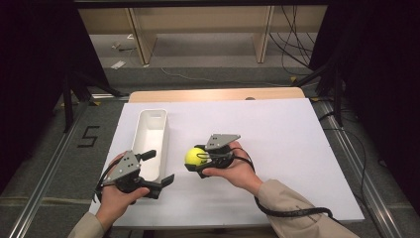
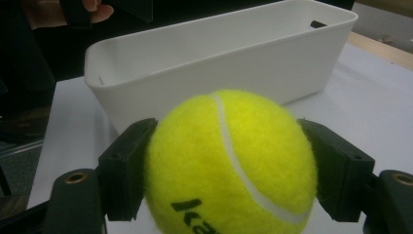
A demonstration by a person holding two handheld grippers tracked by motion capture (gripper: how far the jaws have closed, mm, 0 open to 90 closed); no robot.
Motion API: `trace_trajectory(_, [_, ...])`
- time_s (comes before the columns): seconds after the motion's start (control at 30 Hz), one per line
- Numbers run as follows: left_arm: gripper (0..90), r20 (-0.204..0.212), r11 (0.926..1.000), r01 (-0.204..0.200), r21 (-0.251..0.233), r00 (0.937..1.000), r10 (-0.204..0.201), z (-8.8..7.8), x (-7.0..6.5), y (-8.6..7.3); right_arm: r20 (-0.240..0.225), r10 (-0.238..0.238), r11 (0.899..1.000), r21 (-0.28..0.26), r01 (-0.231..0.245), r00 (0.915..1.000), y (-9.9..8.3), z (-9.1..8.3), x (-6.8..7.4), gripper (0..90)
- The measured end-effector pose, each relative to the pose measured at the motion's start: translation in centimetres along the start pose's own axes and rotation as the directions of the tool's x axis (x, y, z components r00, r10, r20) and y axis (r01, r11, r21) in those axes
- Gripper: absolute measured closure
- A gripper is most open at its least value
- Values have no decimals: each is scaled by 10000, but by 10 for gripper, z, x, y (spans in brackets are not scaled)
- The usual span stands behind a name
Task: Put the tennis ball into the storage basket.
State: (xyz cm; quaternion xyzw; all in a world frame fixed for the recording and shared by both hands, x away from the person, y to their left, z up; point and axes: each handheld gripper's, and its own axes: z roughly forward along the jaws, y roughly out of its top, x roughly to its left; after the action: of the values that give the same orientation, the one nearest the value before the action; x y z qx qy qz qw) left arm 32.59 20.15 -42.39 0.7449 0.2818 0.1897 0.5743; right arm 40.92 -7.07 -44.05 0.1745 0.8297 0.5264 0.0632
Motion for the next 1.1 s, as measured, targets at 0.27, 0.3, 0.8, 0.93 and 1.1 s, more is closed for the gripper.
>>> trace_trajectory(0.27, [0, -4, 10000, 3, -2, 10000, -3, 0, 0, 0, 23, -86, 9999, -109, 87, 10000, 5, 0, 1, 264])
trace_trajectory(0.3, [0, -13, 10000, -2, 2, 10000, 2, 0, 0, 0, 13, -85, 9999, -116, 85, 10000, 5, 0, 0, 264])
trace_trajectory(0.8, [0, -35, 10000, 28, 15, 10000, -28, 0, 0, 0, 117, -194, 9993, -323, 198, 9997, 14, 0, -1, 265])
trace_trajectory(0.93, [0, -38, 10000, 26, 17, 10000, -26, 0, 0, 0, 135, -203, 9991, -377, 208, 9997, 17, 1, -1, 265])
trace_trajectory(1.1, [0, -55, 10000, 40, 22, 10000, -40, 0, 0, 0, 146, -195, 9988, -435, 201, 9997, 20, 1, -2, 264])
